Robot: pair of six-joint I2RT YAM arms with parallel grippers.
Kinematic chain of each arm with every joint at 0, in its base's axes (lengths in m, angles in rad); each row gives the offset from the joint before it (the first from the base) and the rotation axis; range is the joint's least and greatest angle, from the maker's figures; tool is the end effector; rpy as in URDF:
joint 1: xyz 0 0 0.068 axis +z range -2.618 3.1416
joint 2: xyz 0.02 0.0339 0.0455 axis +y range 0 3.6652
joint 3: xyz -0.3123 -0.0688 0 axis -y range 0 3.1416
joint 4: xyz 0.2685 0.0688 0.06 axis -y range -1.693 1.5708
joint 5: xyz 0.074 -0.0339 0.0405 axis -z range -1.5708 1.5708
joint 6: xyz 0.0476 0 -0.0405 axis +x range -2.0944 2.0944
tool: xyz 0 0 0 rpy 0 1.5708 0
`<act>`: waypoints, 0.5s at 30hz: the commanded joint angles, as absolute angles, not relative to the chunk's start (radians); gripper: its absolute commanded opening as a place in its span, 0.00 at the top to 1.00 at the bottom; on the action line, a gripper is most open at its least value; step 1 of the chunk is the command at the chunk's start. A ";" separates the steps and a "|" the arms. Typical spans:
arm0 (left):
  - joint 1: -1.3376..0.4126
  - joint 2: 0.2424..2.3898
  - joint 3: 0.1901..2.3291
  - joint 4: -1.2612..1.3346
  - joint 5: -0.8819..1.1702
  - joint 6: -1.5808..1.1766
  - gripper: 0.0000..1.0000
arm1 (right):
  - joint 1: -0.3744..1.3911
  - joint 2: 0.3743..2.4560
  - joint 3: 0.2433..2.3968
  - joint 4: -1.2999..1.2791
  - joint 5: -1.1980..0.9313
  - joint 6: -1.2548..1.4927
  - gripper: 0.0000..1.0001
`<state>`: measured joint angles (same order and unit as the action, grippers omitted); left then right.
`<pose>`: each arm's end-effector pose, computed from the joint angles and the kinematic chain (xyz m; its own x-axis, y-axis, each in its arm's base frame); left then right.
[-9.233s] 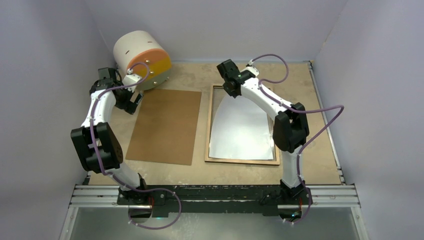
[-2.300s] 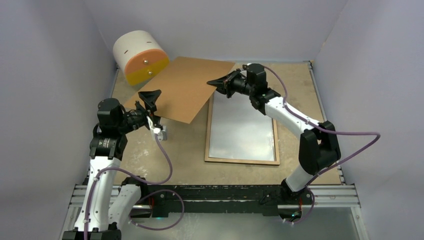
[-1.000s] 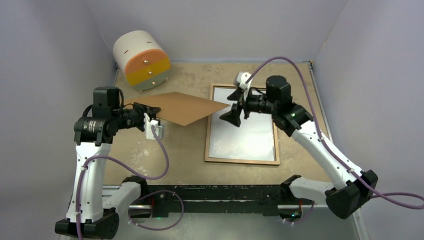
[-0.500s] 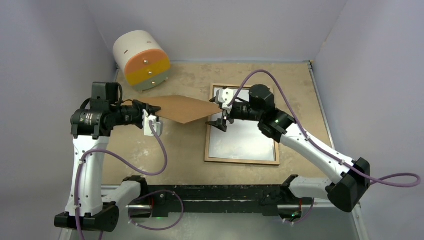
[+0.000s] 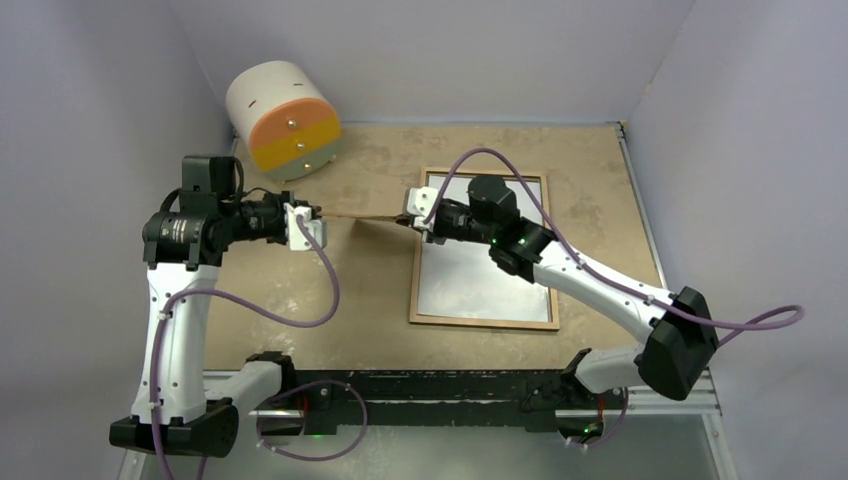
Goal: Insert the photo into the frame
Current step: Turn over the photo frame item at the center of the board.
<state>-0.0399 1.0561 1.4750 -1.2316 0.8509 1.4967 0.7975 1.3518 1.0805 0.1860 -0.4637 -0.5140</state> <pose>0.1580 -0.0421 0.4728 0.4876 0.6386 -0.5954 0.7638 0.0184 0.6452 0.2244 0.2604 0.3943 0.4159 -0.2035 -0.8864 -0.8577 0.2363 -0.4567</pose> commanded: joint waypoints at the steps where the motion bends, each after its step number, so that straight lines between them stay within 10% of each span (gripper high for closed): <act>1: -0.046 1.022 1.497 -0.842 0.964 1.230 0.74 | 0.802 1.377 1.119 0.339 -0.422 -0.306 1.00; 5: -0.046 1.026 1.486 -0.524 0.899 0.824 0.20 | 0.800 1.381 1.112 0.451 -0.363 -0.174 1.00; 15: -0.046 1.090 1.541 -0.289 0.575 0.540 0.09 | 0.509 1.386 1.166 0.511 -0.455 0.377 1.00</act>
<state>-0.0422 1.0660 1.4937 -0.3981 0.7193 0.6849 0.6876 1.4014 1.0817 0.4084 -0.4065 0.0116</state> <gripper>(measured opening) 0.894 0.026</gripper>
